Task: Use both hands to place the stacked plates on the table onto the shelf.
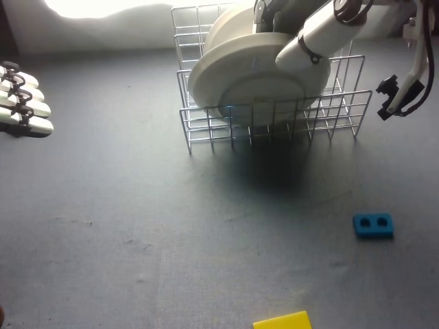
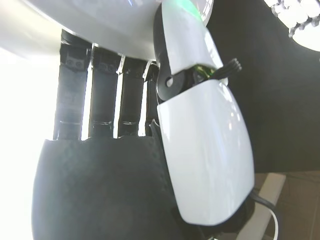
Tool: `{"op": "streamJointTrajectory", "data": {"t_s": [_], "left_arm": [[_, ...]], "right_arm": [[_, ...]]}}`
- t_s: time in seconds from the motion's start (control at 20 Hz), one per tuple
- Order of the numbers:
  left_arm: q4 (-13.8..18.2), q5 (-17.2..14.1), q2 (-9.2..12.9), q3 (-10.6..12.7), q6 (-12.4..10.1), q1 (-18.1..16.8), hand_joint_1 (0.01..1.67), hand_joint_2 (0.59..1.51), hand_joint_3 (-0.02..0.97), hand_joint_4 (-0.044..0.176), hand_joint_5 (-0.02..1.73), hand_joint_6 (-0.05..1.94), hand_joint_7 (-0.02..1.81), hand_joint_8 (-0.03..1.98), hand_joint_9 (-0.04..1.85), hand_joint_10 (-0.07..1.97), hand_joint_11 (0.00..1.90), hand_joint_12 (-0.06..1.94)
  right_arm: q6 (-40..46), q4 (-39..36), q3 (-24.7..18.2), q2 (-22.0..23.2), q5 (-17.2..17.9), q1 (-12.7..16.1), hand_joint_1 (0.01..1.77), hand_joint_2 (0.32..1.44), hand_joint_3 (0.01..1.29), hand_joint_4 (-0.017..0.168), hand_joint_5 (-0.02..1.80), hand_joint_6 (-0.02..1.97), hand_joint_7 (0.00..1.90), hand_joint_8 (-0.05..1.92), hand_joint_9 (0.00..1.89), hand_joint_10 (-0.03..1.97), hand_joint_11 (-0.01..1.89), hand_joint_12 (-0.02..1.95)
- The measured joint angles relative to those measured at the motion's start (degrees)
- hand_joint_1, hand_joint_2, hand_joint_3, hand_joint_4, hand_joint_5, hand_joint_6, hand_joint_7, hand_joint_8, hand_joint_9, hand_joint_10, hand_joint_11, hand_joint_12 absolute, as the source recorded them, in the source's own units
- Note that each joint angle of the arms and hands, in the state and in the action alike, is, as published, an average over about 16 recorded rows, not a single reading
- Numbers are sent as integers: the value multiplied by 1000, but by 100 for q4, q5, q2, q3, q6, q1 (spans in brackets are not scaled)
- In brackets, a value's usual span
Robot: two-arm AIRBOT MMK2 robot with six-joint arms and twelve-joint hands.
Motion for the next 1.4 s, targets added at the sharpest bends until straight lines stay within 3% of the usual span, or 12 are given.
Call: {"op": "streamJointTrajectory", "data": {"t_s": [0.2, 0.4, 0.75, 1.0, 1.2, 1.4], "left_arm": [[0, 1, 0, -2, 2, 6, 19, 1195, 20, 0, 65, 9, 55, 1, 34, 15, 22, 27], [2, 4, 0, -8, 7, 21, 19, 1195, 20, 0, 63, 9, 55, 1, 36, 15, 22, 28], [3, 5, 0, -31, 22, 45, 19, 1195, 20, 0, 58, 9, 53, 1, 35, 16, 24, 28], [3, 8, 0, -64, 39, 61, 19, 1195, 20, 0, 65, 9, 58, 1, 36, 16, 27, 28], [2, 10, 0, -99, 63, 64, 19, 1195, 20, 0, 72, 9, 64, 1, 40, 16, 29, 28], [2, 6, 0, -163, 108, 64, 19, 1195, 19, 0, 82, 10, 70, 1, 47, 16, 28, 34]], "right_arm": [[-10, -2, 0, 0, 3, -37, 1344, 1062, 16, -9, 789, 1011, 969, 989, 983, 885, 791, 1104], [-14, -1, 0, 4, 6, -43, 1286, 1088, 16, -9, 776, 974, 961, 804, 968, 715, 732, 1143], [-15, 0, -9, 41, 48, 48, 1158, 1125, 17, -6, 760, 574, 953, 395, 938, 338, 593, 1174], [-55, 3, -89, 125, 111, 212, 1099, 1132, 17, -5, 764, 263, 951, 85, 921, 212, 523, 1153], [-287, 3, -227, 254, 250, 388, 1085, 1122, 16, -3, 773, 64, 946, 30, 913, 145, 487, 1142], [-738, 2, -426, 443, 389, 536, 1068, 1112, 16, -3, 780, 51, 931, 17, 903, 115, 468, 1143]]}}
